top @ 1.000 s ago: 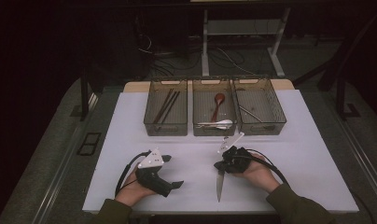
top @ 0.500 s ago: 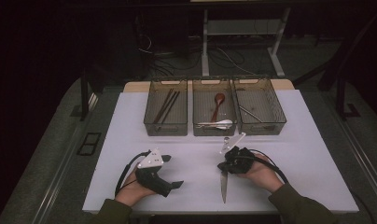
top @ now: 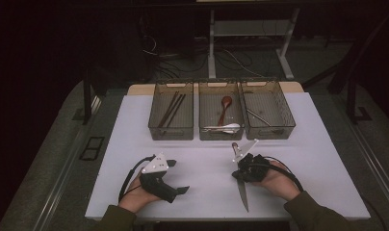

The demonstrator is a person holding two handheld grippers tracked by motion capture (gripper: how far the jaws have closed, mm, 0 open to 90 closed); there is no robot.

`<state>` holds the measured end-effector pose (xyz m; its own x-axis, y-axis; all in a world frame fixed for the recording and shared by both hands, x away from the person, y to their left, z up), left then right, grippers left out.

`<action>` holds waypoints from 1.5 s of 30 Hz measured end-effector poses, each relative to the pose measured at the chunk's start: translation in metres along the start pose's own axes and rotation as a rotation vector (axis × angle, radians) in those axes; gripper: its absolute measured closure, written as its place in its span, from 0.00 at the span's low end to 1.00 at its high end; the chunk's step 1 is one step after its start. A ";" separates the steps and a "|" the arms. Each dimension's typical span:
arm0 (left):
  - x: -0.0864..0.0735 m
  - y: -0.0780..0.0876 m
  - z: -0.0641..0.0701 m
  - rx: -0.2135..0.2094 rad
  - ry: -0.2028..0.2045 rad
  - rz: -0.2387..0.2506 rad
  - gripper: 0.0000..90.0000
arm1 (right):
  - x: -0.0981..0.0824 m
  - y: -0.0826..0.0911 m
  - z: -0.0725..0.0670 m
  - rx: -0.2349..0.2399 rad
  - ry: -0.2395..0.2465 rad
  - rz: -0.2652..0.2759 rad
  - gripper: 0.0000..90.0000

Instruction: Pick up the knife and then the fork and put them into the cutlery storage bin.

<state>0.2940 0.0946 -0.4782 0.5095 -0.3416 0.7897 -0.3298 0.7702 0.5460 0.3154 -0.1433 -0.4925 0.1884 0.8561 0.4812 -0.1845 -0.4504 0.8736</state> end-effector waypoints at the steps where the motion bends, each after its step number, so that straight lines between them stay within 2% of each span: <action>1: 0.000 0.000 0.000 0.000 0.000 0.000 0.00 | -0.001 0.001 0.000 0.003 -0.004 0.001 0.99; 9: 0.000 0.000 0.000 0.000 -0.001 0.000 0.00 | -0.014 0.008 0.001 0.007 -0.023 -0.024 1.00; 15: 0.000 0.000 0.000 0.001 -0.002 -0.001 0.00 | -0.024 0.014 0.003 -0.008 -0.029 -0.057 1.00; 16: 0.000 0.000 0.000 0.001 -0.001 -0.001 0.00 | -0.027 0.015 0.005 -0.018 -0.021 -0.066 1.00; 23: 0.000 -0.001 0.001 0.000 -0.001 0.001 0.00 | -0.041 0.023 0.012 -0.042 -0.046 -0.100 1.00; 29: 0.001 -0.001 0.000 0.001 -0.002 0.000 0.00 | -0.052 0.029 0.020 -0.058 -0.081 -0.120 1.00; 32: 0.001 -0.001 0.000 0.001 -0.003 0.000 0.00 | -0.059 0.032 0.026 -0.085 -0.097 -0.132 1.00; 35: 0.001 -0.001 0.000 0.001 -0.002 0.000 0.00 | -0.063 0.034 0.031 -0.091 -0.133 -0.134 1.00; 40: 0.001 -0.001 0.000 0.000 -0.002 0.000 0.00 | -0.064 0.035 0.031 -0.082 -0.151 -0.121 0.99; 43: 0.001 -0.002 0.000 -0.001 -0.001 -0.001 0.00 | -0.063 0.041 0.034 -0.069 -0.181 -0.087 0.92; 45: 0.001 -0.002 0.000 -0.002 -0.003 -0.002 0.00 | -0.062 0.045 0.036 -0.078 -0.189 -0.086 0.90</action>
Point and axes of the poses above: each handheld gripper's, and its own axes: y roughly backward along the jaws, x roughly out of its top, z roughly to its right, the point moved 7 cm from there along -y, roughly forward along the jaws, and after that the axes turned 13 degrees about y, right-handed, at the moved point
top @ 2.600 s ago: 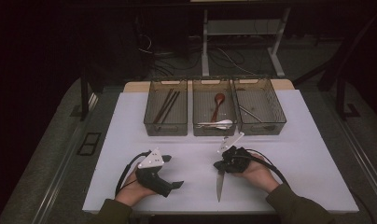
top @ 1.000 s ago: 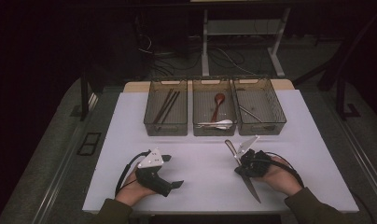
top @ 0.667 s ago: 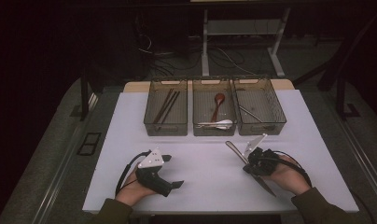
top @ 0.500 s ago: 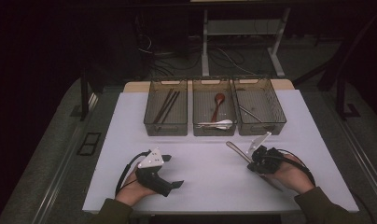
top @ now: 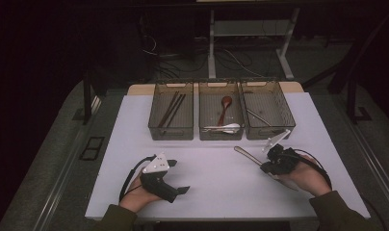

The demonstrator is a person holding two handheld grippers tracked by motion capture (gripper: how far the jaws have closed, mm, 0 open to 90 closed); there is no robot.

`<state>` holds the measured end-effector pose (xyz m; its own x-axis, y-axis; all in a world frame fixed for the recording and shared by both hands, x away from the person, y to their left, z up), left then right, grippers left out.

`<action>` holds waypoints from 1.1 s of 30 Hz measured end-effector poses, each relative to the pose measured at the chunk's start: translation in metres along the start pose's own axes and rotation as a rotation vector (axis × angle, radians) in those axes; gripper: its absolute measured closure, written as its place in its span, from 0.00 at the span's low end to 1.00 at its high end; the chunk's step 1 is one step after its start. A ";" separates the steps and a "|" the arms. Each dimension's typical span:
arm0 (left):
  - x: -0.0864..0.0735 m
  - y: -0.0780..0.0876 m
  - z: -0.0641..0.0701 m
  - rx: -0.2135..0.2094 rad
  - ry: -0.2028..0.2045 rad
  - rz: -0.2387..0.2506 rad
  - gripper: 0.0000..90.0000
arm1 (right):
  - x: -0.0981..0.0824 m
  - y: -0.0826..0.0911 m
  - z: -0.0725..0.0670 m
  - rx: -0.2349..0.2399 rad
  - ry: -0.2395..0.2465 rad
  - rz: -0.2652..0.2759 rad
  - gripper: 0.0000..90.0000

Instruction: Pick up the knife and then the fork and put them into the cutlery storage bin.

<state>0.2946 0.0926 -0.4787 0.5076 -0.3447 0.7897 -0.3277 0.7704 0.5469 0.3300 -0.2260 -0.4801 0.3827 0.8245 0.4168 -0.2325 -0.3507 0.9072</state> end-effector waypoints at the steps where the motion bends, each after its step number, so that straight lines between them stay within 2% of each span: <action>1: 0.000 0.000 0.000 0.000 -0.001 -0.001 0.00 | 0.001 0.002 0.002 -0.004 -0.013 0.002 0.88; 5: 0.000 0.000 0.000 -0.001 -0.004 -0.002 0.00 | 0.005 0.003 0.009 -0.004 -0.054 -0.022 0.80; 15: 0.001 0.000 0.000 -0.002 -0.001 0.001 0.00 | 0.017 -0.015 0.019 0.029 -0.076 -0.192 0.78; 19: 0.001 0.000 0.000 -0.003 -0.001 0.001 0.00 | 0.019 -0.020 0.023 0.039 -0.062 -0.261 0.80; 22: 0.001 0.000 0.000 -0.004 0.000 0.000 0.00 | 0.022 -0.021 0.024 0.050 -0.033 -0.282 0.82; 27: 0.001 0.000 0.000 -0.003 -0.001 0.000 0.00 | 0.026 -0.024 0.024 0.035 -0.008 -0.337 0.83; 29: 0.001 0.000 0.000 -0.003 -0.002 0.000 0.00 | 0.027 -0.024 0.023 0.047 -0.009 -0.341 0.84; 33: 0.001 -0.001 0.000 -0.003 -0.003 -0.001 0.00 | 0.028 -0.024 0.022 0.041 -0.012 -0.351 0.86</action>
Point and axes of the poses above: each handheld gripper's, and its own axes: y roughly backward along the jaws, x roughly out of its top, z roughly to its right, the point moved 7 cm from there along -y, roughly forward along the jaws, and after that the axes turned 13 degrees about y, right-handed, at the moved point
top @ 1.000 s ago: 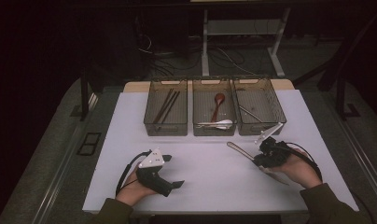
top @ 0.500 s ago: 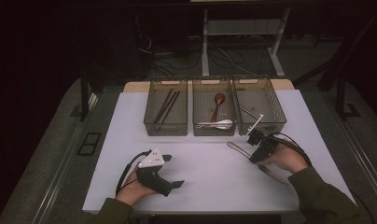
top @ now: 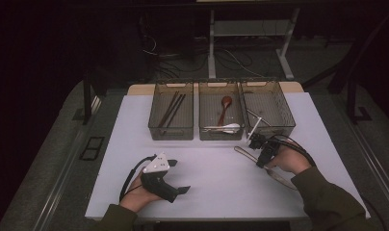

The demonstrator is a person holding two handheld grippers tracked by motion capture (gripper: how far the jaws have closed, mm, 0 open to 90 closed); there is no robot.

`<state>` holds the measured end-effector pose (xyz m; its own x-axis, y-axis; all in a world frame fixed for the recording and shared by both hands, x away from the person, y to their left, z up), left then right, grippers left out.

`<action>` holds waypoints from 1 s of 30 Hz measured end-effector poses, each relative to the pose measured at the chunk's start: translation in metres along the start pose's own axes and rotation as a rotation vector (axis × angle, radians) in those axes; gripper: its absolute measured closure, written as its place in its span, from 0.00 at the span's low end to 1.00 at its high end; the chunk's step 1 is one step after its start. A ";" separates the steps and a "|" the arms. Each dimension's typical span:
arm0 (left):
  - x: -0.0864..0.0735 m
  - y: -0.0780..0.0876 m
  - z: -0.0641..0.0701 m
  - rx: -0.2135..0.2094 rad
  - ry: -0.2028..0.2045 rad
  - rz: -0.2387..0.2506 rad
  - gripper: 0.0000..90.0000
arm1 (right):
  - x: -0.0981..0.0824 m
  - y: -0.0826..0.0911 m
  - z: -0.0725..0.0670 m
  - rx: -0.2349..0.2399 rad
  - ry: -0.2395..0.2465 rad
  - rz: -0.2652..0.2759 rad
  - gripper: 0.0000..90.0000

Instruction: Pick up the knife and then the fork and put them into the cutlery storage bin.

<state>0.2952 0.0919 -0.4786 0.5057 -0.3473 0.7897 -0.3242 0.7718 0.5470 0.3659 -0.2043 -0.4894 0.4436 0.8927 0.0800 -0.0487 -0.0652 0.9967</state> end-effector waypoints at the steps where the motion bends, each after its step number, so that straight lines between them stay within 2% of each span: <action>1: 0.000 0.000 0.000 0.000 0.000 -0.001 0.00 | 0.000 0.000 0.001 -0.012 0.003 -0.005 0.86; 9: 0.000 0.000 0.000 0.000 0.002 0.001 0.00 | 0.001 0.000 -0.002 -0.021 0.035 -0.011 0.89; 13: 0.000 0.000 0.000 0.001 0.003 0.001 0.00 | 0.000 0.001 -0.001 -0.031 0.045 0.011 0.89; 15: 0.000 0.001 0.000 0.001 0.002 0.002 0.00 | 0.001 0.005 -0.003 -0.021 0.033 0.037 0.88; 19: 0.000 0.001 0.000 0.000 0.003 0.002 0.00 | 0.000 0.015 0.001 -0.040 0.030 0.099 0.88; 26: 0.000 0.000 0.000 0.000 -0.001 -0.001 0.00 | -0.002 0.038 0.005 -0.050 -0.033 0.261 0.88; 30: 0.000 0.000 0.000 0.000 0.001 -0.001 0.00 | -0.005 0.048 0.011 -0.084 -0.046 0.338 0.88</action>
Point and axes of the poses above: each handheld gripper's, and its own axes: y roughly backward along the jaws, x roughly out of its top, z roughly to its right, the point moved 7 cm from there along -y, roughly forward along the jaws, and after that the axes turned 13 degrees about y, right-handed, at the moved point
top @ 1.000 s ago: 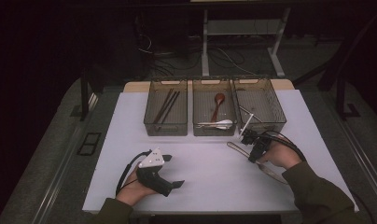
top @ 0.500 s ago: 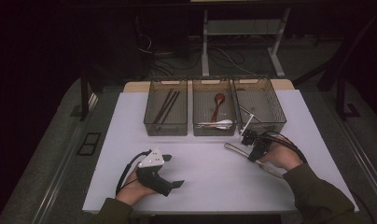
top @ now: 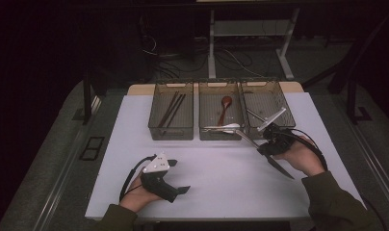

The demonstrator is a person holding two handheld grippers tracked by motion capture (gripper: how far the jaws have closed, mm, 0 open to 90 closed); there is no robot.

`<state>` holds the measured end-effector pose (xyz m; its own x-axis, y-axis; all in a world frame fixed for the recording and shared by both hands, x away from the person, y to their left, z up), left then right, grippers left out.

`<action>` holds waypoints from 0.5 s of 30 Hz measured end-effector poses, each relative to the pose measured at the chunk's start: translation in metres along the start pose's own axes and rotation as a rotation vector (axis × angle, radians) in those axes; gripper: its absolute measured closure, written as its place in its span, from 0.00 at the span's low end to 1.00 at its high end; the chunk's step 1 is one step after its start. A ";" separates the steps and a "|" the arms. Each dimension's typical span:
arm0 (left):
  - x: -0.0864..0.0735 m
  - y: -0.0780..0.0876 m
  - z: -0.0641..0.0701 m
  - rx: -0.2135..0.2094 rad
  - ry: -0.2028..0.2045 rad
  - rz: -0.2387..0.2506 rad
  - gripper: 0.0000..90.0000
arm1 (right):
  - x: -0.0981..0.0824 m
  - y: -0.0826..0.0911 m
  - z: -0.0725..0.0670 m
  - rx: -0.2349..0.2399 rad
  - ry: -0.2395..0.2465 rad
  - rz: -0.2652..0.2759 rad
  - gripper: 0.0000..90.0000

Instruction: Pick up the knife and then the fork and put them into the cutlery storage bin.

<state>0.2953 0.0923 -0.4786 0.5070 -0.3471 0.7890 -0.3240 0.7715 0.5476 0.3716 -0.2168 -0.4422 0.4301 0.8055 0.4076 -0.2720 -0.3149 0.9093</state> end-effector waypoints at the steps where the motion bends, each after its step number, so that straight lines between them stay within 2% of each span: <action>1: 0.000 0.000 0.000 0.000 -0.001 -0.001 0.00 | 0.000 0.002 0.001 -0.006 -0.008 0.016 0.88; 5: 0.000 0.000 0.000 0.000 -0.001 -0.001 0.00 | -0.001 0.007 0.006 -0.024 -0.021 0.081 0.88; 9: 0.000 0.000 0.000 0.000 0.000 -0.002 0.00 | -0.001 0.014 0.012 -0.041 -0.056 0.159 0.88; 11: 0.000 0.000 0.000 0.000 -0.001 -0.002 0.00 | 0.000 0.020 0.016 -0.064 -0.061 0.198 0.88; 15: 0.000 0.000 0.000 0.000 0.000 -0.001 0.00 | 0.002 0.033 0.026 -0.089 -0.103 0.275 0.88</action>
<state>0.2954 0.0920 -0.4789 0.5071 -0.3484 0.7884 -0.3234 0.7709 0.5487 0.3855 -0.2388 -0.4094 0.4135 0.6396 0.6480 -0.4629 -0.4652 0.7545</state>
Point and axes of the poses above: each handheld gripper's, and its own axes: y roughly backward along the jaws, x roughly out of its top, z roughly to its right, the point moved 7 cm from there along -y, roughly forward along the jaws, and after that the axes turned 13 degrees about y, right-handed, at the moved point
